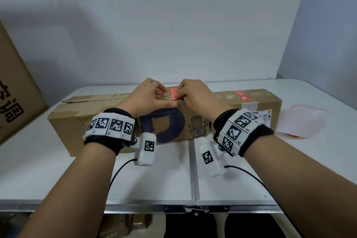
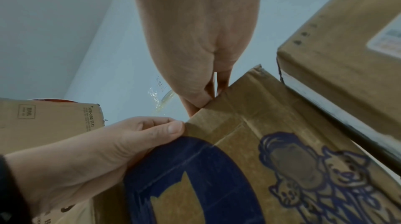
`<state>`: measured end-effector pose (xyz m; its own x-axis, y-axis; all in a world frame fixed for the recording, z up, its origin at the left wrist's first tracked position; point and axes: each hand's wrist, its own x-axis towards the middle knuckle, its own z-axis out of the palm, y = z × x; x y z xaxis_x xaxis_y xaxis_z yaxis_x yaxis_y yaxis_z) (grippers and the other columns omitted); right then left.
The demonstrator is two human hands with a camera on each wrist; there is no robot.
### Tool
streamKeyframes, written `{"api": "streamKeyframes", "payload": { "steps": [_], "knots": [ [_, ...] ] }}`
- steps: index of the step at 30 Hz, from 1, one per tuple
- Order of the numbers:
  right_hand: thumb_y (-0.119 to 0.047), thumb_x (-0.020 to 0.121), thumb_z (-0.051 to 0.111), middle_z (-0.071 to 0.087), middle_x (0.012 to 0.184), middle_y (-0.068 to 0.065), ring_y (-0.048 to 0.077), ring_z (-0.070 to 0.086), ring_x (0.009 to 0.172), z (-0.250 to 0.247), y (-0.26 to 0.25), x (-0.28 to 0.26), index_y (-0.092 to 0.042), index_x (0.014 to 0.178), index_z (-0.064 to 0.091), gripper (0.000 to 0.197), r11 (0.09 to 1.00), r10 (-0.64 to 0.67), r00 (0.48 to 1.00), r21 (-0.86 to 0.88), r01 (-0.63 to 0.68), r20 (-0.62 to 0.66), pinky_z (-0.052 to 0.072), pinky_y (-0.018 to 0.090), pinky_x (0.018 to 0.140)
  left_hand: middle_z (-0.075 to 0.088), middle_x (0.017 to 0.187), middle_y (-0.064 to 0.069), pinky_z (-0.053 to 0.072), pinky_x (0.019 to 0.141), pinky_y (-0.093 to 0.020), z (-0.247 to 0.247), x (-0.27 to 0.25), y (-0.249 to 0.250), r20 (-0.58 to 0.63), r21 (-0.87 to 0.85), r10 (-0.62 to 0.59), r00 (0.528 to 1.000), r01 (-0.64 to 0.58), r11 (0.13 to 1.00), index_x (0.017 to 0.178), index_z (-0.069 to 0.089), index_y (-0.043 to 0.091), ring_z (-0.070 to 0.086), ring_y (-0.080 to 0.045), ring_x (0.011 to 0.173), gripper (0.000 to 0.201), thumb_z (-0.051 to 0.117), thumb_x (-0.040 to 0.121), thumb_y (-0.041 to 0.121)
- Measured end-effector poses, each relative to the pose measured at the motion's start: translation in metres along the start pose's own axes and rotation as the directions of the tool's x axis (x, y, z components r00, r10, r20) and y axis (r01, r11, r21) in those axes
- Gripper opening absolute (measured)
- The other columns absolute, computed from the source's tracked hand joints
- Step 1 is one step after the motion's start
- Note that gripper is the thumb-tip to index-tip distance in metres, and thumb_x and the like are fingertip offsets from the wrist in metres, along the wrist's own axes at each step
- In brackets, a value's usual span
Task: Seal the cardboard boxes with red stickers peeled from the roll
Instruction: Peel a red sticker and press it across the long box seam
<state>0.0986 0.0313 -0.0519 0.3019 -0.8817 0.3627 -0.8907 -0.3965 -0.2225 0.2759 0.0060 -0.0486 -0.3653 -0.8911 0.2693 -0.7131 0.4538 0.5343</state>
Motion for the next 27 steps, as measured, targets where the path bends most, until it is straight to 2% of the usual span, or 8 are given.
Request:
{"api": "streamKeyframes", "payload": {
  "steps": [8,12,16,17,20,22,25,27],
  "knots": [
    [-0.005,0.082,0.043,0.071,0.105,0.006,0.028,0.066,0.095,-0.002,-0.002,-0.006,-0.024,0.097,0.076,0.041,0.991,0.089,0.996,0.103,-0.088,-0.012,0.055,0.042,0.081,0.043,0.113,0.005,0.044,0.091,-0.015,0.003,0.000,-0.001,-0.017,-0.024,0.015,1.000,-0.016,1.000,0.107,0.061,0.014,0.057,0.001,0.093,0.054,0.080,0.066,0.045],
    [-0.015,0.088,0.046,0.065,0.113,0.008,0.031,0.058,0.105,-0.001,-0.010,-0.004,-0.020,0.111,0.070,0.034,0.998,0.039,0.998,-0.043,-0.038,0.042,0.049,0.046,0.087,0.043,0.113,0.005,0.045,0.092,-0.016,0.004,0.001,-0.003,-0.015,-0.011,0.025,1.000,-0.025,1.000,0.108,0.061,0.014,0.056,-0.002,0.095,0.056,0.080,0.066,0.045],
    [-0.016,0.089,0.049,0.064,0.112,0.002,0.028,0.056,0.104,0.003,-0.009,-0.001,-0.025,0.107,0.073,0.032,0.996,0.034,0.998,-0.083,-0.030,0.048,0.048,0.045,0.088,0.042,0.111,0.006,0.046,0.093,-0.018,0.002,0.001,-0.003,-0.020,0.000,0.031,0.999,-0.031,1.000,0.108,0.061,0.015,0.056,-0.003,0.096,0.058,0.080,0.064,0.048],
    [-0.015,0.089,0.049,0.064,0.112,0.001,0.027,0.057,0.103,0.002,-0.008,-0.002,-0.027,0.106,0.074,0.032,0.997,0.021,0.999,-0.071,-0.018,0.041,0.048,0.045,0.087,0.042,0.111,0.006,0.046,0.091,-0.015,0.002,0.001,-0.003,-0.024,0.005,0.036,0.999,-0.036,0.999,0.109,0.061,0.014,0.055,0.000,0.094,0.058,0.080,0.065,0.047],
    [-0.012,0.089,0.047,0.065,0.115,0.000,0.026,0.059,0.103,-0.001,-0.007,-0.008,-0.030,0.108,0.074,0.037,0.999,-0.022,0.999,-0.033,0.023,0.035,0.047,0.043,0.087,0.042,0.112,0.006,0.040,0.075,-0.002,0.003,0.001,-0.002,-0.032,0.031,0.047,0.998,-0.046,0.998,0.109,0.060,0.014,0.052,0.007,0.085,0.055,0.080,0.067,0.044],
    [-0.010,0.087,0.047,0.067,0.116,-0.002,0.025,0.061,0.104,-0.002,-0.006,-0.009,-0.030,0.108,0.074,0.040,1.000,-0.017,0.999,-0.019,0.018,0.026,0.048,0.041,0.088,0.043,0.112,0.005,0.042,0.081,-0.005,0.003,0.002,-0.002,-0.034,0.012,0.045,0.998,-0.045,0.999,0.109,0.061,0.012,0.053,0.004,0.087,0.055,0.080,0.067,0.043],
    [-0.008,0.083,0.046,0.073,0.109,-0.001,0.025,0.066,0.100,0.000,-0.004,-0.009,-0.027,0.100,0.077,0.041,0.995,0.042,0.999,0.089,-0.040,-0.019,0.053,0.040,0.087,0.044,0.112,0.003,0.047,0.097,-0.020,0.004,0.002,-0.004,-0.022,-0.031,0.042,0.999,-0.043,0.999,0.108,0.062,0.011,0.057,-0.003,0.096,0.056,0.081,0.066,0.043],
    [-0.007,0.083,0.046,0.075,0.108,0.001,0.024,0.067,0.100,0.001,-0.002,-0.010,-0.023,0.097,0.078,0.038,0.984,0.092,0.995,0.154,-0.085,-0.042,0.054,0.039,0.089,0.044,0.112,0.003,0.047,0.098,-0.021,0.004,0.001,-0.004,-0.011,-0.032,0.038,0.999,-0.039,0.999,0.108,0.062,0.011,0.057,-0.004,0.097,0.056,0.080,0.066,0.043]
  ]
}}
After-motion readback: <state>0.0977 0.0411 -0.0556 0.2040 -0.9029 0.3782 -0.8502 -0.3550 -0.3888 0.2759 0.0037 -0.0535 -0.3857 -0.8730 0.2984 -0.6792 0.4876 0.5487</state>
